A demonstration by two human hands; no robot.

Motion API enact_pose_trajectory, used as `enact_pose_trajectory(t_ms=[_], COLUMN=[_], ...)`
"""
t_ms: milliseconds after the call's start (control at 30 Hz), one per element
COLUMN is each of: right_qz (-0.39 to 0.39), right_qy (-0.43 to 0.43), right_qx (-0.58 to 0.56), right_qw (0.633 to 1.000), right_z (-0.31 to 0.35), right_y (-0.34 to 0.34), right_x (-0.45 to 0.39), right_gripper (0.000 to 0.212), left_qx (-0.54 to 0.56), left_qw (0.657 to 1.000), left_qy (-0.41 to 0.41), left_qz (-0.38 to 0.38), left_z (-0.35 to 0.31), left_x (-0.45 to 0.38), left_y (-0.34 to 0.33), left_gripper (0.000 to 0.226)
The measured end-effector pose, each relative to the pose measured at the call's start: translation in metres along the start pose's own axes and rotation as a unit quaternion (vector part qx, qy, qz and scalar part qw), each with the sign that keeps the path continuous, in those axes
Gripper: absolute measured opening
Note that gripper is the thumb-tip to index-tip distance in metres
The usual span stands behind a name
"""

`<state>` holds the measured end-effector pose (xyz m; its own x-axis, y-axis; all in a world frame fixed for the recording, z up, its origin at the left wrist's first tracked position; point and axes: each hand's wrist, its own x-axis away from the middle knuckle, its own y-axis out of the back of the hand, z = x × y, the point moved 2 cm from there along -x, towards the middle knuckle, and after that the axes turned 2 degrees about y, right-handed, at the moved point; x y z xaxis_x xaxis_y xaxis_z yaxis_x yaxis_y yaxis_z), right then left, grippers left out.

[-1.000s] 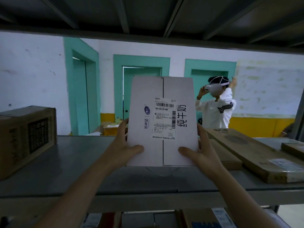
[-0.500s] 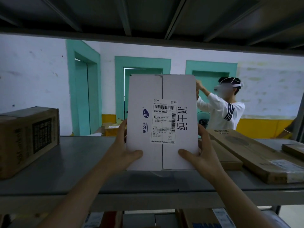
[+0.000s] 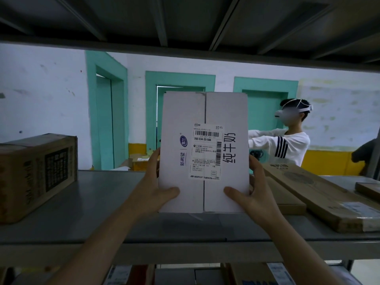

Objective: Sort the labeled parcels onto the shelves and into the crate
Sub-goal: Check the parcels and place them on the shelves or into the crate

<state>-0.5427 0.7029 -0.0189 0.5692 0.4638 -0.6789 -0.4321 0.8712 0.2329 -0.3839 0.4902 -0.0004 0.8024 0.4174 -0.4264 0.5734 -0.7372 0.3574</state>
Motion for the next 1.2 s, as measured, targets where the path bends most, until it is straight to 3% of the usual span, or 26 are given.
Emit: enact_pose_trajectory(t_ms=[267,733,1000,1200], right_qz=[0.0,0.014,0.046,0.086], right_qy=[0.004,-0.011,-0.122,-0.235], right_qx=[-0.006,0.034,0.002,0.002], right_qw=[1.0,0.999,0.991,0.968], right_z=[0.001,0.011,0.002,-0.013], right_y=[-0.002,0.001,0.003,0.001], right_x=[-0.004,-0.02,-0.046,-0.065], right_gripper=[0.091,0.075,0.053,0.059], left_qx=[0.001,-0.005,-0.028,-0.027], left_qw=[1.0,1.0,0.999,0.99], left_qy=[-0.005,-0.008,0.037,0.141], left_qz=[-0.008,-0.011,-0.003,0.004], left_z=[0.005,-0.002,-0.005,-0.003], left_x=[-0.005,-0.018,-0.039,-0.056], left_y=[0.003,0.013,0.017,0.012], left_gripper=[0.099,0.09,0.073,0.053])
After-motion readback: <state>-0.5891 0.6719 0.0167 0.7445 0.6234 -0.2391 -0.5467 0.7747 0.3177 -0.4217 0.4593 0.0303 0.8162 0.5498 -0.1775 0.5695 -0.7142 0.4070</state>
